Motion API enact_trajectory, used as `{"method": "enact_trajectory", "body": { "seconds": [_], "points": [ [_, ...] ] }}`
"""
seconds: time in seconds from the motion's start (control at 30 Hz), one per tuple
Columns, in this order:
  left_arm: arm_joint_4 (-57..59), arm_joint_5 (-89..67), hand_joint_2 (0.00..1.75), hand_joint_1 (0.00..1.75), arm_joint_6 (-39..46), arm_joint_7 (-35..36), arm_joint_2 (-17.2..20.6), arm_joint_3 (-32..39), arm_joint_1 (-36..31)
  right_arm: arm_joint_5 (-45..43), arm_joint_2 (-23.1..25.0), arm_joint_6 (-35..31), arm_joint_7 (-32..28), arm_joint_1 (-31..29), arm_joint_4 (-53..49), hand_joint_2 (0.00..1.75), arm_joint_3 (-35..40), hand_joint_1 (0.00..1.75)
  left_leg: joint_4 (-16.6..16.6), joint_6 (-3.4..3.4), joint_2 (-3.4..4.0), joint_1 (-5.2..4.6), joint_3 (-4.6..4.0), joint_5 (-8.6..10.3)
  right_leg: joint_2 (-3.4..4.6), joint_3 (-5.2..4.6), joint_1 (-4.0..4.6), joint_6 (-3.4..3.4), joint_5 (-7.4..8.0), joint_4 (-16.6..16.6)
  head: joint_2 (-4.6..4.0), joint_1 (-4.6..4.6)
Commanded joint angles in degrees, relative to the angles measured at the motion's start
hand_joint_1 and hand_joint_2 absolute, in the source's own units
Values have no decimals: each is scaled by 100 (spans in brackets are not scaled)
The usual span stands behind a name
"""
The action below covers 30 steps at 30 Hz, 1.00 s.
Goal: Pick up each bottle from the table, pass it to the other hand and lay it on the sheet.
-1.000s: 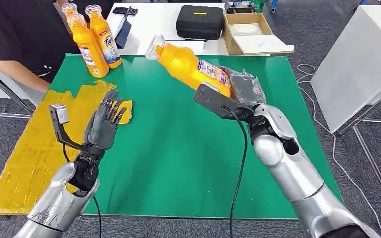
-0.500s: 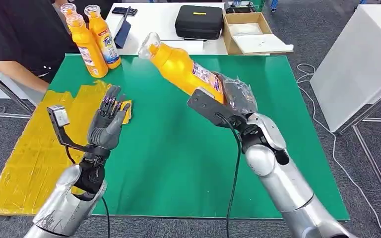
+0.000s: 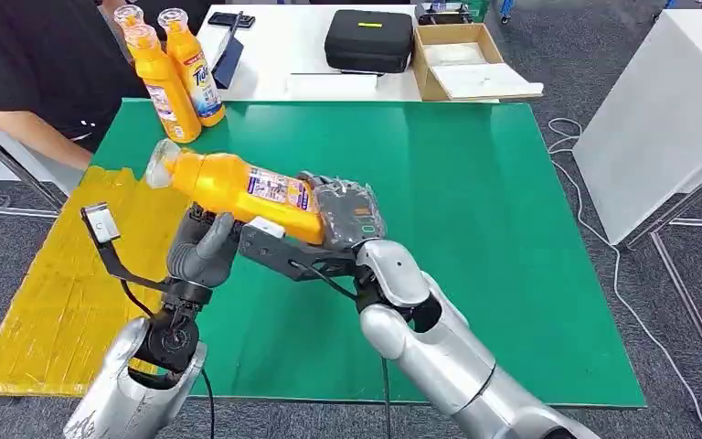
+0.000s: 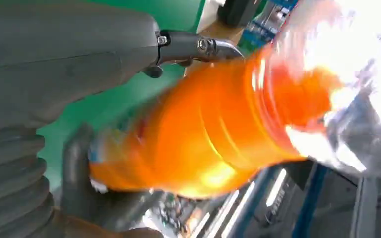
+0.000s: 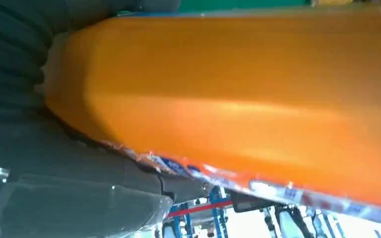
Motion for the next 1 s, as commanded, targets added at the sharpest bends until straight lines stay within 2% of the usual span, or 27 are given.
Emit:
{"method": "enact_trajectory", "body": {
  "seconds": [0.03, 0.3, 0.37, 0.57, 0.77, 0.97, 1.0],
  "points": [
    [-74, 42, 175, 0, -45, 94, -212, 135, 28, 24, 161, 51, -15, -278, 486, 175, 424, 175, -1, -3, 4, -4, 14, -5, 0, 13, -4, 2, -4, 0, 0, 0],
    [-88, 29, 175, 0, -52, 115, -213, 138, 1, 49, 177, 95, -37, -258, 485, 175, 438, 175, 0, -4, -1, 0, 13, -4, -5, 14, -1, 1, -4, -3, 0, -2],
    [-124, -91, 175, 0, -10, 116, -235, 116, -49, 81, 304, 166, -43, -179, 535, 175, 454, 175, 5, -7, -5, -5, 36, -16, -11, 37, -5, 3, -18, 4, -2, -2],
    [-144, -360, 175, 0, 166, 88, -341, 98, -63, 336, 599, 331, 16, -148, 582, 175, 590, 175, 2, -6, 0, -2, 25, -10, -6, 23, -2, 2, -11, 2, 0, 0],
    [-271, -828, 175, 0, 415, -2, -534, 249, -102, 180, 871, 497, 115, 41, 709, 175, 808, 175, 2, -6, -4, 0, 26, -10, -11, 25, 0, 1, -12, 0, 0, 0],
    [-496, -933, 175, 0, 331, 113, -591, 534, 93, -65, 744, 417, 43, 344, 801, 175, 1023, 175, -6, -6, -8, 0, 42, -12, -15, 43, 0, 3, -14, -11, 0, 0],
    [-505, -929, 175, 5, 322, 106, -591, 554, 120, -70, 722, 410, 43, 376, 798, 175, 1035, 175, -6, -4, -6, -1, 23, -4, -12, 22, -1, 2, -7, -8, 0, -4]
  ]
}}
